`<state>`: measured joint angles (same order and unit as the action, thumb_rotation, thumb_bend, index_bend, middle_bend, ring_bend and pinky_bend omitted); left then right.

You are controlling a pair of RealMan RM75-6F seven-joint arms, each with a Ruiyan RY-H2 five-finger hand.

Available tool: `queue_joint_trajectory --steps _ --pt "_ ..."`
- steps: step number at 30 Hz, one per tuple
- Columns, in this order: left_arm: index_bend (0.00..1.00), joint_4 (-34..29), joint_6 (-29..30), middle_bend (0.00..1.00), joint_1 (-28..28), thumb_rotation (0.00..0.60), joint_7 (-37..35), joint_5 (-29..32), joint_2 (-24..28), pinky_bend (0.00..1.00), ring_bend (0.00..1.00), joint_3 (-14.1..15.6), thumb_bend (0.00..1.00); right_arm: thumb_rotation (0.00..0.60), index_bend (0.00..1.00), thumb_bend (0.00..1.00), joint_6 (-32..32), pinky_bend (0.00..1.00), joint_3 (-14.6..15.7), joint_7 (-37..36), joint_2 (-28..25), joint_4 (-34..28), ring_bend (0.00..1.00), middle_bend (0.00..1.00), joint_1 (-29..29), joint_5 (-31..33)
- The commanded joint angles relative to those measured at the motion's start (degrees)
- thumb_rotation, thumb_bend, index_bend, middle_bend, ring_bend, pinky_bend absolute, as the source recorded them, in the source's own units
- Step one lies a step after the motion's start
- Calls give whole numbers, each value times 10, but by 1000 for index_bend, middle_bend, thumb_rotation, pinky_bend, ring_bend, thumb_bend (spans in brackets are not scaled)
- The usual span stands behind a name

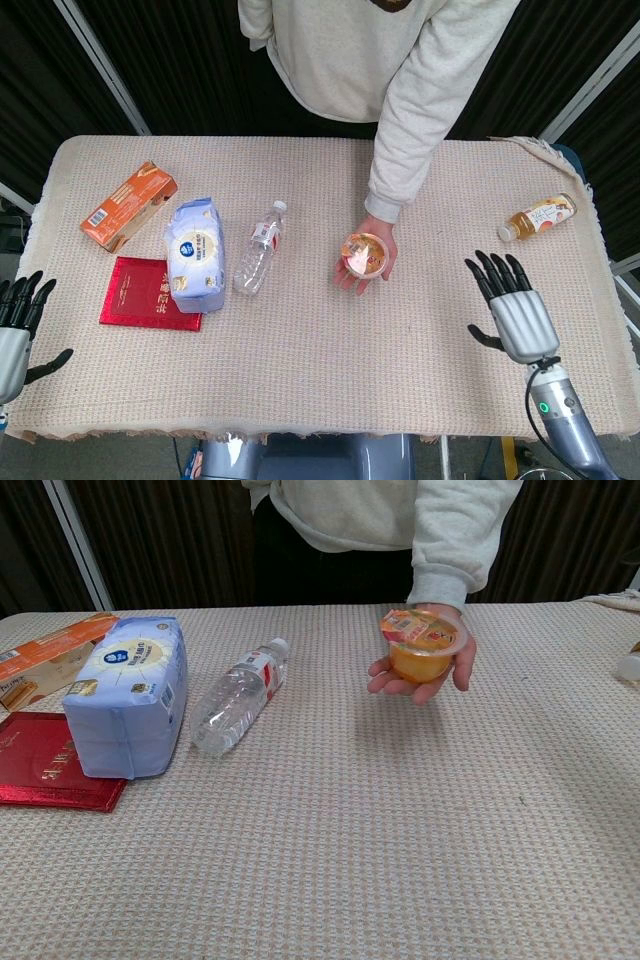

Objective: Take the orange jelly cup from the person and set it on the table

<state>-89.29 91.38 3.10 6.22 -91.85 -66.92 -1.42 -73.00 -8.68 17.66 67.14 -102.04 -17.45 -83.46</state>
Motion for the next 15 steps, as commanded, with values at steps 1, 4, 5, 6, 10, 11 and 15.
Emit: queue_joint_trajectory --steps 1,4,5,6,10,11,15 --pt "0 -1 -2 0 1 600 -1 0 1 0 0 1 80 600 86 134 93 0 -54 76 -15 -93 0 0 -72 119" --pt "0 -1 -1 0 1 600 -4 -1 1 0 0 0 80 600 106 137 125 0 -85 118 -1 -116 0 0 -117 195" --pt "0 -1 -2 0 1 600 -5 0 1 0 0 0 81 600 109 137 131 0 -93 133 3 -120 0 0 -131 222" --pt "0 -1 -3 0 1 600 -6 1 2 0 0 1 82 600 109 137 137 0 -101 156 10 -126 0 0 -150 261" --pt "0 -3 -8 0 2 600 -10 4 3 0 0 1 82 600 109 139 136 0 -119 233 31 -137 0 0 -217 385" --pt "0 -4 -8 0 2 600 -11 4 4 0 0 1 84 600 110 140 133 0 -122 252 36 -136 0 0 -235 416" --pt "0 -5 -11 0 3 600 -14 5 5 0 0 2 80 600 109 140 114 0 -136 292 57 -138 0 0 -291 521"
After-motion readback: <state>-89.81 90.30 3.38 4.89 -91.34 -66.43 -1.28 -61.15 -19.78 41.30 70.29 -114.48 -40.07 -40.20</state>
